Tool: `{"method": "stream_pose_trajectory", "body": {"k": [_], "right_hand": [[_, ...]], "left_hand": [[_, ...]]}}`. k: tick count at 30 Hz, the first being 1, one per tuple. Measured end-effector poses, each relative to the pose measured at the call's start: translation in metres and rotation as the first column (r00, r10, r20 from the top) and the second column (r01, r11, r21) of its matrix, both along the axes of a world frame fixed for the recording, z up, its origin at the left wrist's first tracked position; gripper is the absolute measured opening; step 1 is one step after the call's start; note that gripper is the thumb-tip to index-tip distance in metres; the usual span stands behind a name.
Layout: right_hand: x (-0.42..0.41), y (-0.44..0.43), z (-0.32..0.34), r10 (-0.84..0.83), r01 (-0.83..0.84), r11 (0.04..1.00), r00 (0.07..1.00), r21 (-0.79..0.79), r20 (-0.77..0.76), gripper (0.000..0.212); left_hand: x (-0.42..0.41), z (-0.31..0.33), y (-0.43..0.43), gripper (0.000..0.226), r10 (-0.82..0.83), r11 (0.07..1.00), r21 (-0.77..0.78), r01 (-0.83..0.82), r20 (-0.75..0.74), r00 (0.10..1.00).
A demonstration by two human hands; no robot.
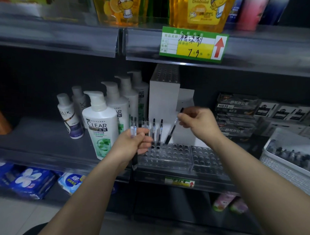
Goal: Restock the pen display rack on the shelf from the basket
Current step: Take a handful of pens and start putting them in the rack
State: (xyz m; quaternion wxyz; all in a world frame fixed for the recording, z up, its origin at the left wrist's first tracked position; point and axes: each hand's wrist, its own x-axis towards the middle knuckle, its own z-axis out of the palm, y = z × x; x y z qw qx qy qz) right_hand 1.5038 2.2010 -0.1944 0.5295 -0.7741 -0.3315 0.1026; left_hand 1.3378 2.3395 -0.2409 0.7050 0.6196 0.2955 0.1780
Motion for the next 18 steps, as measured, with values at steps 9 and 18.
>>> {"method": "stream_pose_trajectory", "body": {"k": [9, 18], "right_hand": [[-0.002, 0.014, -0.018, -0.048, 0.069, 0.994, 0.975, -0.089, 0.217, 0.01], [-0.005, 0.026, -0.035, 0.061, 0.029, 0.967, 0.939, -0.255, 0.338, 0.017]], "left_hand": [[0.003, 0.007, -0.006, 0.017, -0.03, 0.992, -0.118, 0.033, 0.032, 0.999], [-0.002, 0.002, -0.005, 0.018, -0.045, 0.997, -0.057, 0.043, -0.032, 0.999]]}}
